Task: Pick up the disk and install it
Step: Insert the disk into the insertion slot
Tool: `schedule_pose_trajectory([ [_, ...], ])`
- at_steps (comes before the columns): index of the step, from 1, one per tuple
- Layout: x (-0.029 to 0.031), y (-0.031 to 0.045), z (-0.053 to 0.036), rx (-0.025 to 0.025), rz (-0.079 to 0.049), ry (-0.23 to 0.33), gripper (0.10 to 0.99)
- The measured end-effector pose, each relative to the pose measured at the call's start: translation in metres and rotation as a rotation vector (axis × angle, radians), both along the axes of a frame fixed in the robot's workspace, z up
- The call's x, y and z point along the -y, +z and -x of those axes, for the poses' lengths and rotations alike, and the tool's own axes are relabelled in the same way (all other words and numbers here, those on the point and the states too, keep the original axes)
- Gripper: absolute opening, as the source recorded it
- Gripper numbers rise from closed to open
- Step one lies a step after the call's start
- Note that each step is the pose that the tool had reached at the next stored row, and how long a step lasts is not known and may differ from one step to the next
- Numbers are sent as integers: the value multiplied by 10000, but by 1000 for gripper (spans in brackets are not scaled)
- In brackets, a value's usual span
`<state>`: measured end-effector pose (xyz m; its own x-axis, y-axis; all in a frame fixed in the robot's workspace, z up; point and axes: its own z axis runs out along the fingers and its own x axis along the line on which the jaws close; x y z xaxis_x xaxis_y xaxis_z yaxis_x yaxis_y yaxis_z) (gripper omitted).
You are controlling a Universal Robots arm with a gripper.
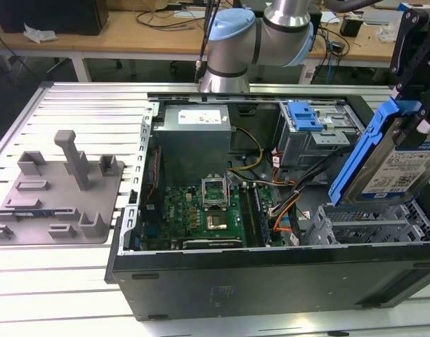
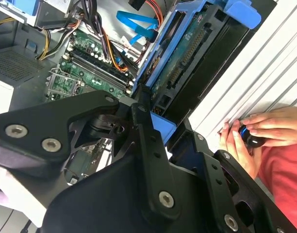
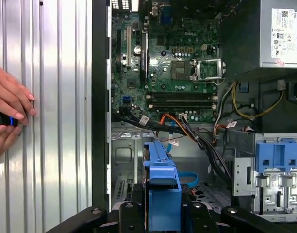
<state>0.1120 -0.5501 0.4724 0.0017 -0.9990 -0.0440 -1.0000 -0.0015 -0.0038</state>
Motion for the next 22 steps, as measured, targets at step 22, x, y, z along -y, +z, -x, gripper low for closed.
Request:
schedule_pose_trajectory([
  [22, 39, -187, -3, 0, 0, -1, 369],
])
